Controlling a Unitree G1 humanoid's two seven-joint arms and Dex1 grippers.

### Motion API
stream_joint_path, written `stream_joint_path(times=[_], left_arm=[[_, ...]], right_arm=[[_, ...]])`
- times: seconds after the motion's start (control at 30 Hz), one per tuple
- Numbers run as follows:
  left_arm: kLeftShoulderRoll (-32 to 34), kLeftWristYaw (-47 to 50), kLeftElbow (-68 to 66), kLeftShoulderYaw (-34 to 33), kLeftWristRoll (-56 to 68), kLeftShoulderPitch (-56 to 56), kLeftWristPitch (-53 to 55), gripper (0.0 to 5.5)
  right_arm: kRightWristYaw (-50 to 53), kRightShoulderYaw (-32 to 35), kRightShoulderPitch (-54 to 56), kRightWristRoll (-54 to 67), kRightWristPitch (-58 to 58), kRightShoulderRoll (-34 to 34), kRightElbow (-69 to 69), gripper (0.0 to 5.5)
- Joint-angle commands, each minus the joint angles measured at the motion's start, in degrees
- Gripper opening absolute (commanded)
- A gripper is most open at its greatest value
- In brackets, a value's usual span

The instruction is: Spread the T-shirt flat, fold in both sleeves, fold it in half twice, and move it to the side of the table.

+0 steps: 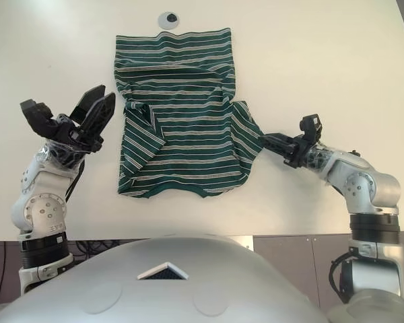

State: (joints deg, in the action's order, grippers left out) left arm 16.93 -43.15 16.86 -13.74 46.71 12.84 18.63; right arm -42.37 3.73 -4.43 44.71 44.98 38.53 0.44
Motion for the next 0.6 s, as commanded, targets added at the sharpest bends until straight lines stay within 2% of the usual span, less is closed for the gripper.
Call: stream_joint_path(times=[0.03,0.27,0.43,0.6], left_arm=[[0.2,0.8,-0.5,-0.2,0.0,-0.6,0.5,2.40],[0.0,1.1,-1.2,0.2,-0.4,-0.8,0.2,2.40],[-0.4,1.3,-1.7,0.3,-0.6,-1.1,-0.1,2.40],[-0.7,1.2,-2.2,0.2,-0.6,-1.6,-0.3,2.40]], right_arm=[[0.4,-0.7,-1.6,-1.6,2.3,-1.4,0.1,1.11],[0.6,0.6,-1.8,-1.7,2.6,-1.7,0.1,0.08],[0.0,2.8,-1.7,0.5,3.0,-2.0,-1.8,0.03],[-1.0,5.8,-2.0,4.2,4.9,-2.3,-9.7,0.03]])
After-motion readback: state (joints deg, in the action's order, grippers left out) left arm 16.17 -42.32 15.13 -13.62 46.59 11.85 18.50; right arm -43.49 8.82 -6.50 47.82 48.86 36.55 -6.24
